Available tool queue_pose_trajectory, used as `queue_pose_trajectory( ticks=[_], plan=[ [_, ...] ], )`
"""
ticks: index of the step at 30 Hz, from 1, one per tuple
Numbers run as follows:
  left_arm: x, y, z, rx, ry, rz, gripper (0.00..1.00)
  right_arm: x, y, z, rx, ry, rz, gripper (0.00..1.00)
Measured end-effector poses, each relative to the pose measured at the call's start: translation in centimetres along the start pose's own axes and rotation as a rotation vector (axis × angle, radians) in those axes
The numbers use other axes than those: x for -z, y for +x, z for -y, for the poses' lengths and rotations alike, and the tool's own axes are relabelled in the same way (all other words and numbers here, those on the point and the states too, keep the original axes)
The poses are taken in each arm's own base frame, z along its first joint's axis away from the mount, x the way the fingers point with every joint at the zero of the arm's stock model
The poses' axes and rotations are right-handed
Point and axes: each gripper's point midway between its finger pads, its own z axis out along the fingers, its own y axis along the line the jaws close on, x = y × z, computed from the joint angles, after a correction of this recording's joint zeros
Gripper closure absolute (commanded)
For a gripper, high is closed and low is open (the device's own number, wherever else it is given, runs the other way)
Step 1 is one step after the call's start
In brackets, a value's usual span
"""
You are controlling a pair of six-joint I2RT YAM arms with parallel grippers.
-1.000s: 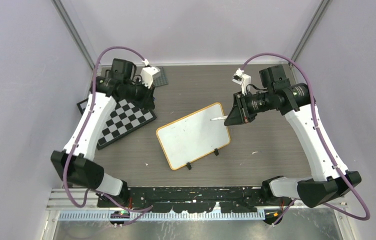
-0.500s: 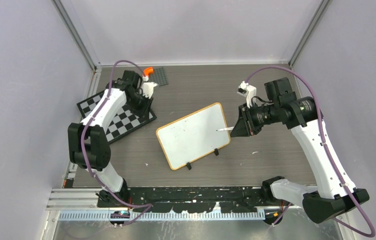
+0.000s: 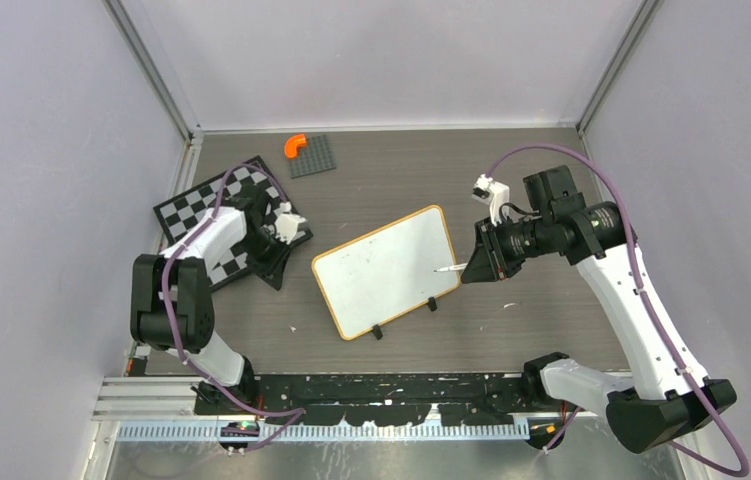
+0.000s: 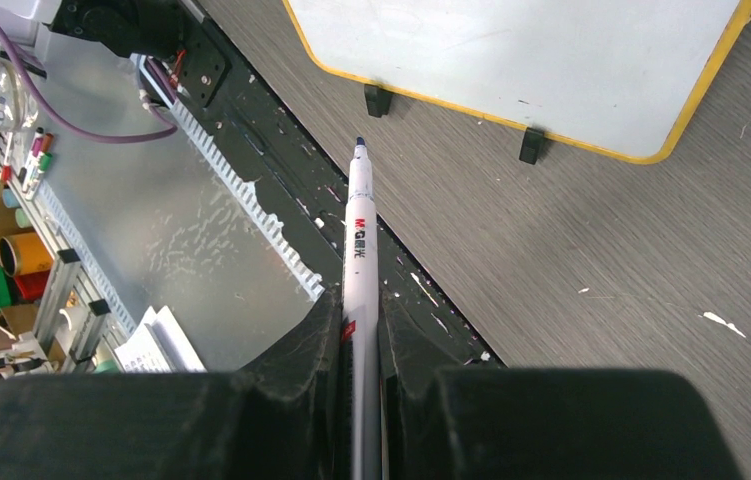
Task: Write a sentence on the whiteboard
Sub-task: Place the pen cap at the center of the board, then move the whiteboard to the center of the board.
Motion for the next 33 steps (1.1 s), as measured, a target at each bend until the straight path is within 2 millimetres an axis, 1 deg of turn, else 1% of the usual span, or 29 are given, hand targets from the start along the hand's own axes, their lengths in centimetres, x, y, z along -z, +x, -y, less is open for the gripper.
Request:
queue_pose_trajectory(
  ticks=[5,6,10,12,16,18,19,21,23,25,26,27,28,30,33],
  plan=[
    [-1.1,0.9,-0.3,-0.003,-0.005,-0.025,0.81,-0.5,0.6,0.4,-0.006,-0.003,-0.014,1.00],
    [-1.5,1.2,-0.3,-0.003,-0.006,-0.035,0.78,-0.6,0.7,0.4,-0.008,-0.003,-0.018,1.00],
    [-2.5,2.5,-0.3,-0.009,-0.002,-0.070,0.63,-0.8,1.1,0.6,-0.002,-0.001,-0.025,1.00],
    [-2.8,3.0,-0.2,-0.008,0.002,-0.082,0.59,-0.7,1.1,0.7,0.007,0.003,-0.020,1.00],
    [-3.0,3.5,0.0,-0.005,0.008,-0.093,0.50,-0.6,1.2,0.7,0.018,0.009,-0.009,1.00],
    [-2.9,3.4,0.1,-0.007,0.011,-0.085,0.44,-0.7,1.4,0.8,0.019,0.015,-0.012,1.00],
    [-2.8,3.3,0.2,-0.008,0.012,-0.078,0.40,-0.7,1.5,0.9,0.020,0.019,-0.014,1.00],
    [-2.4,3.2,0.5,-0.010,0.017,-0.065,0.36,-0.9,1.7,1.1,0.024,0.031,-0.020,1.00],
    [-1.8,3.1,0.8,-0.011,0.023,-0.052,0.34,-1.2,2.0,1.4,0.033,0.046,-0.024,1.00],
    [-1.0,3.0,1.2,-0.015,0.022,-0.034,0.28,-1.5,2.2,1.5,0.041,0.052,-0.033,1.00],
    [-0.3,2.8,1.4,-0.020,0.018,-0.021,0.22,-1.6,2.3,1.5,0.047,0.053,-0.039,1.00],
    [0.5,2.6,1.6,-0.026,0.014,0.000,0.21,-1.7,2.3,1.4,0.059,0.054,-0.043,1.00],
    [1.3,2.2,1.8,-0.032,0.012,0.023,0.20,-1.8,2.3,1.3,0.072,0.055,-0.046,1.00],
    [3.7,1.0,2.4,-0.047,0.007,0.097,0.20,-2.0,2.2,1.0,0.100,0.059,-0.051,1.00],
    [7.3,-0.8,3.4,-0.069,0.015,0.216,0.22,-2.1,1.7,0.5,0.136,0.056,-0.053,1.00]
  ],
)
